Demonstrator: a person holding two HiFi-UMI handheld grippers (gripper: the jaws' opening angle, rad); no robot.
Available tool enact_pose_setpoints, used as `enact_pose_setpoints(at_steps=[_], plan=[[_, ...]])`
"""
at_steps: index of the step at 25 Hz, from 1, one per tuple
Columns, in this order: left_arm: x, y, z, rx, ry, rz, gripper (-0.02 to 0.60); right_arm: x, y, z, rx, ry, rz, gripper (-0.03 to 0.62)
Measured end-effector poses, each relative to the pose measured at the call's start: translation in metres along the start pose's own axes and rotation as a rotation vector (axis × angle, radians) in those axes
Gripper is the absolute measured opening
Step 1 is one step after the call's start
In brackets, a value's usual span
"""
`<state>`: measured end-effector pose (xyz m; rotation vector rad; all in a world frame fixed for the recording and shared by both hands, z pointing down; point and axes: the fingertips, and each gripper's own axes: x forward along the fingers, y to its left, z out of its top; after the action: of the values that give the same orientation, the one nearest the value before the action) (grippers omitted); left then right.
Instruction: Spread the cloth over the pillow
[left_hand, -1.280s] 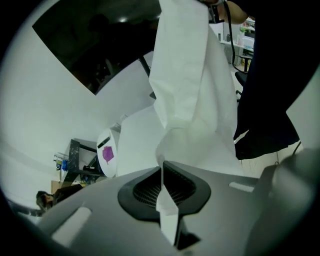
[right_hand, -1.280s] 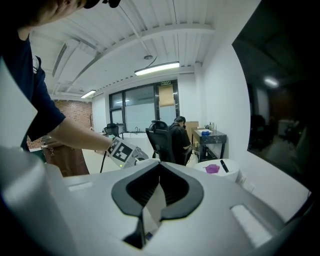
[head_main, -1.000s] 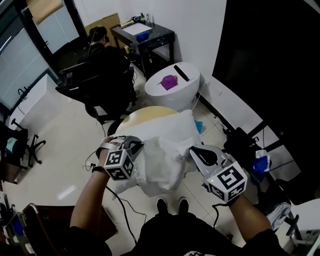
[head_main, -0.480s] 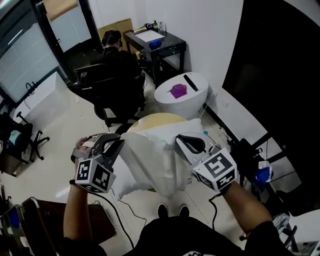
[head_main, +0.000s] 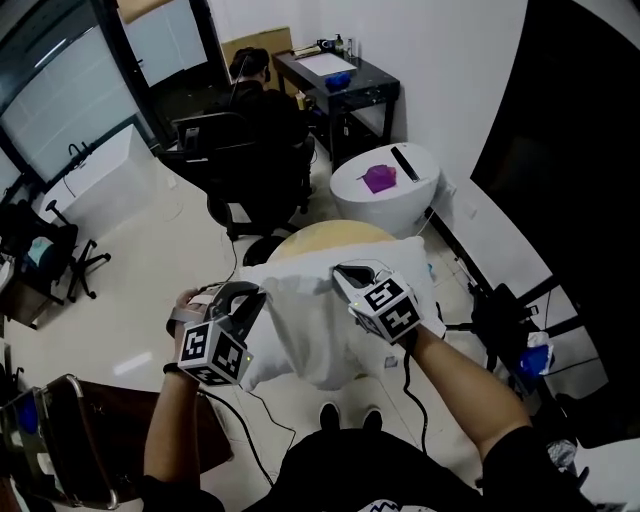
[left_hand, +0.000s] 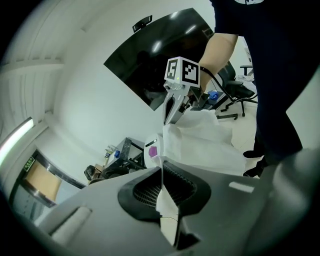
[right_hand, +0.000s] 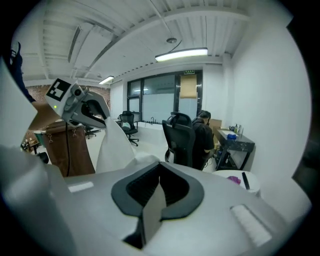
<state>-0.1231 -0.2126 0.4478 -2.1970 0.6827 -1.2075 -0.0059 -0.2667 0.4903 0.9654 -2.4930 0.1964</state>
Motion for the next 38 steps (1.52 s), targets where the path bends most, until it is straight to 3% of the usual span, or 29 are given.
enact_pose_setpoints(at_steps=[9, 13, 15, 19, 23, 32, 38], plan=[[0.014, -0.018, -0.02, -0.07, 0.009, -0.036, 0.0, 0.061, -0.018, -0.055, 0.034, 0.13, -0.005, 0.012], [0.017, -0.017, -0.026, -0.075, 0.007, -0.044, 0.0, 0.06, -0.021, -0.049, 0.041, 0.098, -0.019, 0.05], [0.018, -0.015, -0.027, -0.072, -0.001, -0.047, 0.0, 0.049, -0.023, -0.035, 0.043, 0.051, -0.026, 0.118], [0.021, -0.009, -0.027, -0.058, -0.021, -0.051, 0.0, 0.002, -0.034, -0.003, 0.026, -0.04, -0.08, 0.12], [0.027, -0.003, -0.024, -0.045, -0.046, -0.055, 0.0, -0.061, -0.05, -0.003, 0.035, -0.058, -0.173, 0.118], [0.043, -0.005, -0.028, -0.034, -0.07, -0.093, 0.0, -0.134, -0.037, -0.121, 0.024, 0.12, -0.333, 0.115], [0.049, -0.007, -0.028, -0.031, -0.068, -0.12, 0.0, -0.121, 0.005, -0.203, -0.038, 0.286, -0.296, 0.122]])
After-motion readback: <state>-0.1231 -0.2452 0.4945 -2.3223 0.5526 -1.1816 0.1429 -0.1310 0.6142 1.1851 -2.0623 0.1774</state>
